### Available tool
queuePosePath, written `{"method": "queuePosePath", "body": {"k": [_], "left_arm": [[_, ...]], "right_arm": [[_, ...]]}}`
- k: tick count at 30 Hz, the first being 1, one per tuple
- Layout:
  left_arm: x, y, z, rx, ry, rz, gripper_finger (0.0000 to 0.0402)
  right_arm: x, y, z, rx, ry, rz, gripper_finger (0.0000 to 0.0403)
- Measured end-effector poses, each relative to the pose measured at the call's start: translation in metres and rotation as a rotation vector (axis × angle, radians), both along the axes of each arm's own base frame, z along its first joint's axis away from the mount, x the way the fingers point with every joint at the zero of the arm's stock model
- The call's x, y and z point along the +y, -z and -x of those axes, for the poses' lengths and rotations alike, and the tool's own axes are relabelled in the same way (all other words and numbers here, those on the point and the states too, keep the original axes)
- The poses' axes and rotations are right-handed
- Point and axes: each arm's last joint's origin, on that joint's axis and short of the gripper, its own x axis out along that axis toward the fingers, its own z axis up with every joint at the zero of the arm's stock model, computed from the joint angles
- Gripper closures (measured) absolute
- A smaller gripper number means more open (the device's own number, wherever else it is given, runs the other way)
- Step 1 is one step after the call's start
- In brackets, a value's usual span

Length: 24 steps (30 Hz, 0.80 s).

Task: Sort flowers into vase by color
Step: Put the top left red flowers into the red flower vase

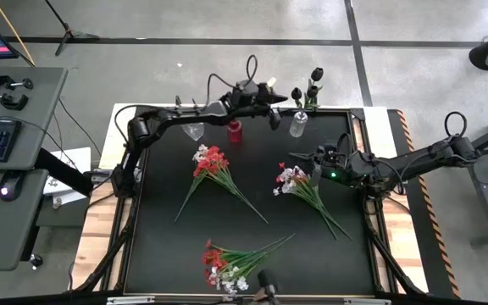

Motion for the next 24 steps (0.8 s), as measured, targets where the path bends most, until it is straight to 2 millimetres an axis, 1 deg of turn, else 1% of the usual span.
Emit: {"method": "queuePosePath", "body": {"k": [4, 7, 10, 13, 15, 19, 22, 24], "left_arm": [[0.004, -0.014, 0.022, 0.132, -0.019, 0.07, 0.0169], [0.002, -0.028, 0.041, 0.231, 0.012, 0.105, 0.0169], [-0.005, -0.037, 0.057, 0.332, 0.057, 0.151, 0.0169], [-0.016, -0.04, 0.071, 0.423, 0.11, 0.219, 0.017], [-0.025, -0.036, 0.08, 0.461, 0.159, 0.278, 0.017], [-0.046, -0.016, 0.098, 0.535, 0.237, 0.434, 0.017], [-0.065, -0.006, 0.112, 0.548, 0.258, 0.53, 0.017], [-0.079, -0.004, 0.121, 0.548, 0.257, 0.569, 0.017]], "right_arm": [[0.0, 0.0, 0.0, 0.007, 0.001, 0.021, 0.0403], [-0.002, 0.0, 0.0, 0.008, 0.008, 0.026, 0.0403], [-0.005, 0.0, -0.001, 0.009, 0.028, 0.03, 0.0403], [-0.01, 0.0, -0.001, 0.014, 0.049, 0.045, 0.0403], [-0.012, 0.0, -0.001, 0.015, 0.061, 0.046, 0.0403], [-0.014, 0.0, -0.002, 0.011, 0.062, 0.031, 0.0403], [-0.012, 0.0, -0.002, 0.001, 0.0, 0.006, 0.0403], [-0.011, 0.0, -0.003, -0.001, -0.059, 0.0, 0.0403]]}}
